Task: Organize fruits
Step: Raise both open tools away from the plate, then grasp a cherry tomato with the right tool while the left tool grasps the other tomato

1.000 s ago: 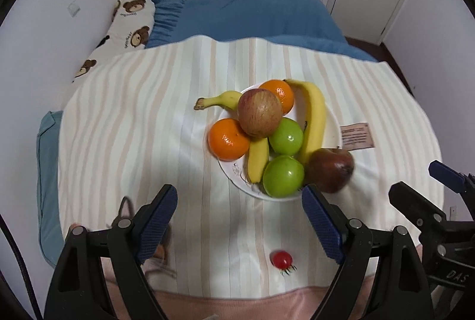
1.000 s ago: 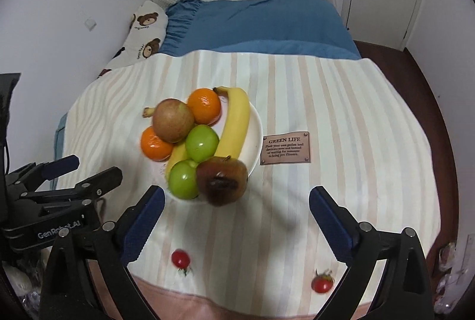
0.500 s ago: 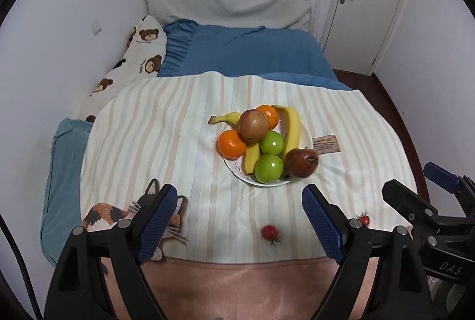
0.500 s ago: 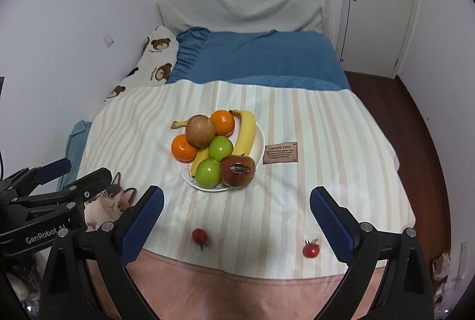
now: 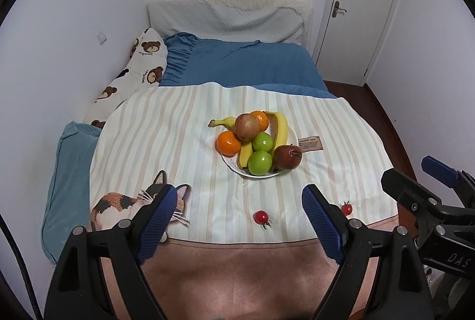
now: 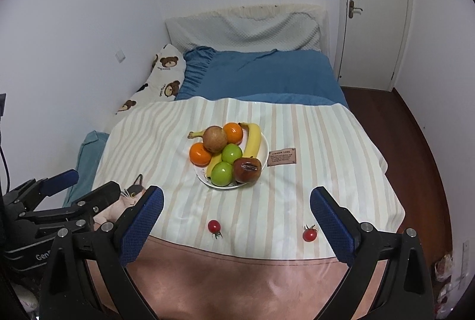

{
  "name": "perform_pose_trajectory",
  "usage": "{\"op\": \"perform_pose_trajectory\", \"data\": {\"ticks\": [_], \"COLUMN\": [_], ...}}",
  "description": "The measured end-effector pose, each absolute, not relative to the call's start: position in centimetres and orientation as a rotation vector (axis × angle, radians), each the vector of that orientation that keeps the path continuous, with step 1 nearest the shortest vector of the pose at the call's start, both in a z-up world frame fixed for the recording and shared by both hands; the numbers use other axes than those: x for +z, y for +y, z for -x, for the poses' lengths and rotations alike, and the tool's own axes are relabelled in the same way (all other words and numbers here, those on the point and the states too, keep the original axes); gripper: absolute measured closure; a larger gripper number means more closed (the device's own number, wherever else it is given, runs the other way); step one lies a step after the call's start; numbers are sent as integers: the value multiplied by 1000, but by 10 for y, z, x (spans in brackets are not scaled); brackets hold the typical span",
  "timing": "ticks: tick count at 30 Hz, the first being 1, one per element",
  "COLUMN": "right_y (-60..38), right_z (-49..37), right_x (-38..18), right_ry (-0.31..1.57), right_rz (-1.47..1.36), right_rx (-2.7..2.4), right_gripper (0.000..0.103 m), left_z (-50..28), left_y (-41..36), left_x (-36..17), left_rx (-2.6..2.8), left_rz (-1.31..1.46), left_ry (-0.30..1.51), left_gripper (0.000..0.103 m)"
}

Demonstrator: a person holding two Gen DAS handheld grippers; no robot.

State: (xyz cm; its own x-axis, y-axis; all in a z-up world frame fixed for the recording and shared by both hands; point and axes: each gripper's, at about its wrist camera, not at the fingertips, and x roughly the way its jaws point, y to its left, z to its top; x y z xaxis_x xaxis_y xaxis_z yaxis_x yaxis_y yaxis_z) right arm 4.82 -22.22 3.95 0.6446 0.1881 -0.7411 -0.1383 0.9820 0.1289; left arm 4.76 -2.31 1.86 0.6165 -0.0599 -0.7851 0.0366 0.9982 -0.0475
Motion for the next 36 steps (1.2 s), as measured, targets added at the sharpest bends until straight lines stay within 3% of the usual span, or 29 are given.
{"op": "perform_pose_trajectory", "data": {"ticks": [14, 19, 24, 27, 28, 29, 36], "right_y": [-230, -265, -317, -339, -345, -350, -347], "right_z": [-43, -67, -88, -98, -102, -105, -121], "right_x": [43, 5, -63, -113, -128, -144, -200], "right_ry": [836, 937, 1064, 1152, 1175, 1188, 1226], "right_rz": [-115, -254, -389, -414, -426, -437, -369], "right_rx": [202, 191, 81, 19, 9, -1, -46], "right_gripper": [2, 2, 2, 15, 29, 37, 44], "left_z": [-43, -61, -89, -102, -106, -111, -127], "left_y": [-24, -23, -24, -26, -26, -27, -36], "left_x": [22, -5, -65, -103, -117, -133, -197], "left_rx": [-10, 47, 82, 67, 56, 48, -2], "left_rz": [4, -7, -25, -12, -1, 12, 97], "left_ry": [886, 957, 1099, 1188, 1220, 1254, 1371], "left_gripper": [17, 17, 17, 17, 17, 17, 17]}}
